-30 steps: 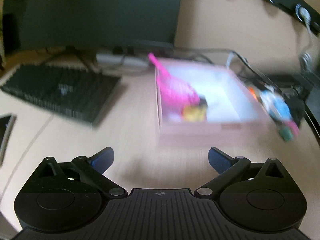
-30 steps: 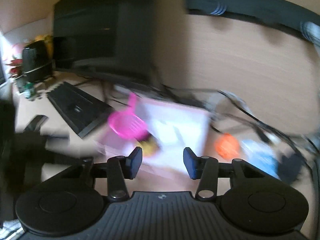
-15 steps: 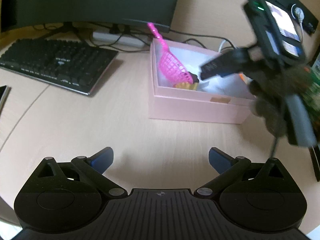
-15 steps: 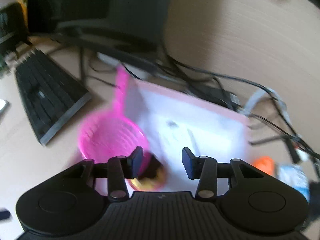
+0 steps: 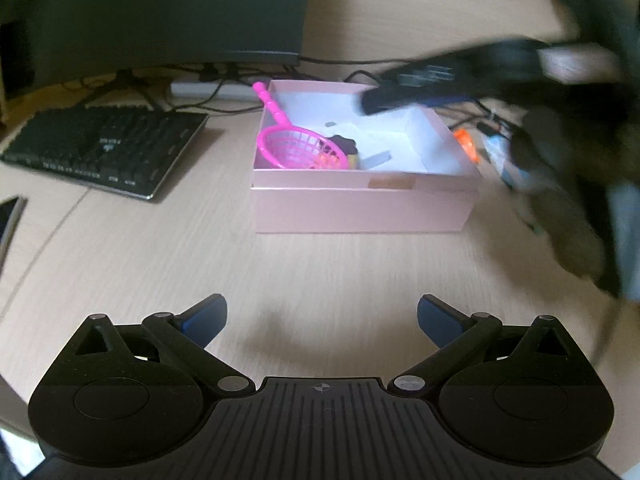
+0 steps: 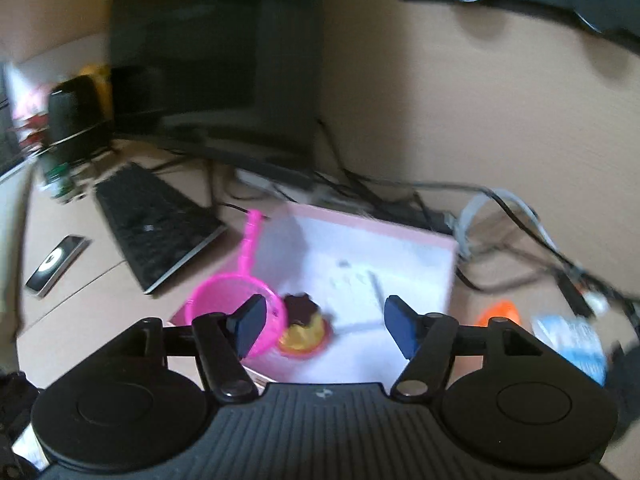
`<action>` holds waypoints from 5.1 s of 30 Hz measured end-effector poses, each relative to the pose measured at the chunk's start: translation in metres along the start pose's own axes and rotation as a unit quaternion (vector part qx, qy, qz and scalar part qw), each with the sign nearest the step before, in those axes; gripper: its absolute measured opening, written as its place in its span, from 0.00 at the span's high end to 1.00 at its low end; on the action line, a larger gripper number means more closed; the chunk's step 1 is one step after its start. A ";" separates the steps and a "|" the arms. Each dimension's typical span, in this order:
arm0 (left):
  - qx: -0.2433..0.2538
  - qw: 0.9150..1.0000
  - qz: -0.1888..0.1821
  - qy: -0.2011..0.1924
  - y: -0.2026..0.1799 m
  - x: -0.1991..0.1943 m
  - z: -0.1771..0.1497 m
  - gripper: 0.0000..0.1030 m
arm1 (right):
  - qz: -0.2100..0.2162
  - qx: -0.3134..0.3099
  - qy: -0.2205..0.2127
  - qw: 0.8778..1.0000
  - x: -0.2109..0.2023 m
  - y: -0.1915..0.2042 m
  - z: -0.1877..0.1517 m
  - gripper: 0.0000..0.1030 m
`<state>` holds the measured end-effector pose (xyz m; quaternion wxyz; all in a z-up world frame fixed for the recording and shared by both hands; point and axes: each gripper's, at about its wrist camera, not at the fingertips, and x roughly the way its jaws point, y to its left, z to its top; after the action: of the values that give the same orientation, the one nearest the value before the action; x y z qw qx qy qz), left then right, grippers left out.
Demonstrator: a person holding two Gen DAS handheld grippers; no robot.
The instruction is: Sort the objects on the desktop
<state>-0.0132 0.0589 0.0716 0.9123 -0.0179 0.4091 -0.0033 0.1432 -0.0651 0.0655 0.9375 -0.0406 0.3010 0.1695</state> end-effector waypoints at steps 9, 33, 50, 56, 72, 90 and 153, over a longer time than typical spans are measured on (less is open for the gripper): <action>0.011 1.000 -0.013 -0.007 0.029 -0.003 0.019 0.00 | 0.055 0.002 0.125 0.991 0.098 0.001 0.024 0.48; 0.047 0.994 -0.090 -0.044 0.038 0.039 0.032 0.00 | -0.167 0.137 0.025 0.976 0.020 -0.121 -0.019 0.44; 0.064 0.992 -0.111 0.003 -0.044 0.032 -0.022 0.00 | -0.085 0.160 0.045 0.982 0.019 -0.144 -0.058 0.62; 0.099 0.987 -0.124 0.015 -0.075 0.047 -0.026 0.00 | -0.003 0.186 0.062 0.981 -0.032 -0.119 -0.094 0.60; 0.051 0.990 -0.133 0.004 -0.031 0.056 -0.007 0.00 | -0.249 0.264 0.066 0.929 0.062 -0.260 -0.009 0.43; 0.044 0.989 -0.138 0.011 -0.012 0.063 -0.001 0.00 | -0.225 0.304 0.074 0.923 0.101 -0.273 -0.018 0.69; 0.134 0.983 -0.123 -0.032 -0.106 0.034 -0.029 0.00 | -0.098 0.097 0.070 0.988 -0.127 -0.087 -0.154 0.66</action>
<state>-0.0114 -0.0483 0.0302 0.9118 0.0547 0.3699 -0.1698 -0.0082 -0.2118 0.0110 0.9256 0.0099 0.3759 0.0436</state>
